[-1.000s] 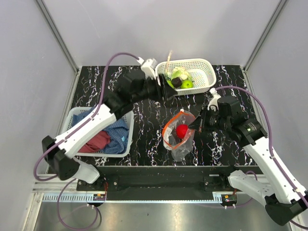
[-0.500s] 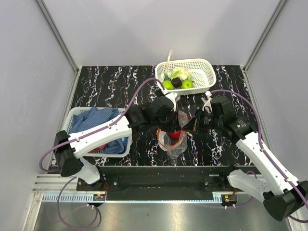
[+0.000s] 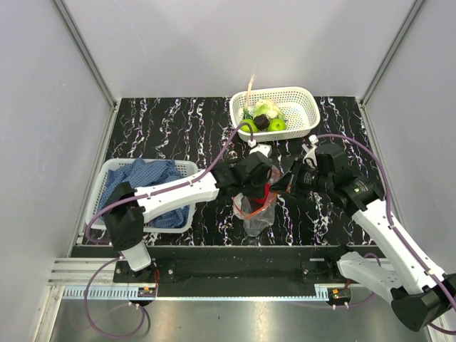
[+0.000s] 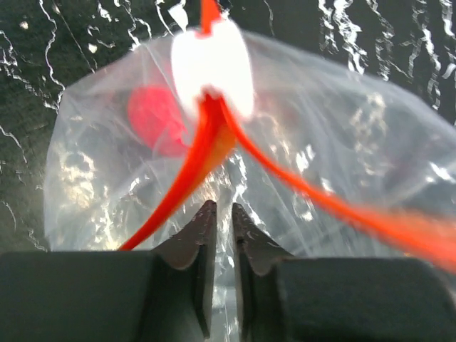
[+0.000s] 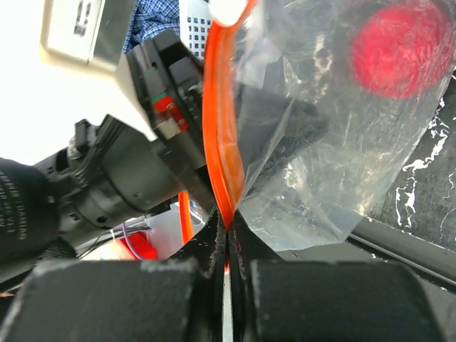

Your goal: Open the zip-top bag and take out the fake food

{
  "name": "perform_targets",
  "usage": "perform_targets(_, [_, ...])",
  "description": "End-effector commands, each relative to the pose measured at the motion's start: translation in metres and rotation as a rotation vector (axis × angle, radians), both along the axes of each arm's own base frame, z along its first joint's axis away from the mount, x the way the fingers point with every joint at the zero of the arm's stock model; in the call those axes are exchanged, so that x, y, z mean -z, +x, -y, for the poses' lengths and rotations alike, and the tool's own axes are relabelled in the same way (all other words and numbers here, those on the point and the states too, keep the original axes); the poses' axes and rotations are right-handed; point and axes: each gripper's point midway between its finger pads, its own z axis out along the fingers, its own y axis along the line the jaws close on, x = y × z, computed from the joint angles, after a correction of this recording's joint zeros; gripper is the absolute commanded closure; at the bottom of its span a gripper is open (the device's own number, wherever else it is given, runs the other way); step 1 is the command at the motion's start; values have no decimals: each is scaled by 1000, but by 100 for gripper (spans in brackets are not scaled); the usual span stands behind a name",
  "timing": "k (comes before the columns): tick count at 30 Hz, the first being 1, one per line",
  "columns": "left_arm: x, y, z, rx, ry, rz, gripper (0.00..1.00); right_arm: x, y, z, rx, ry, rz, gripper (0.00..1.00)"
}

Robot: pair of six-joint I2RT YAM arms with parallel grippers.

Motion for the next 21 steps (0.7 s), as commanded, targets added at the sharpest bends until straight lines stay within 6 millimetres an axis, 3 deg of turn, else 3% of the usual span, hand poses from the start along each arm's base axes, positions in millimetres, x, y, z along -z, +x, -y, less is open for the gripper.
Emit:
perform_targets(1, [-7,25,20,-28,-57,106,80,-6,0,-7,-11,45,-3,100])
perform_targets(12, [26,58,20,-145,-11,158,62,4,-5,-2,-2,12,-40,100])
perform_targets(16, [29,68,20,-173,14,183,46,4,-7,1,-4,0,-37,100])
perform_targets(21, [46,76,12,-213,84,182,34,4,-8,3,-9,-14,-34,100])
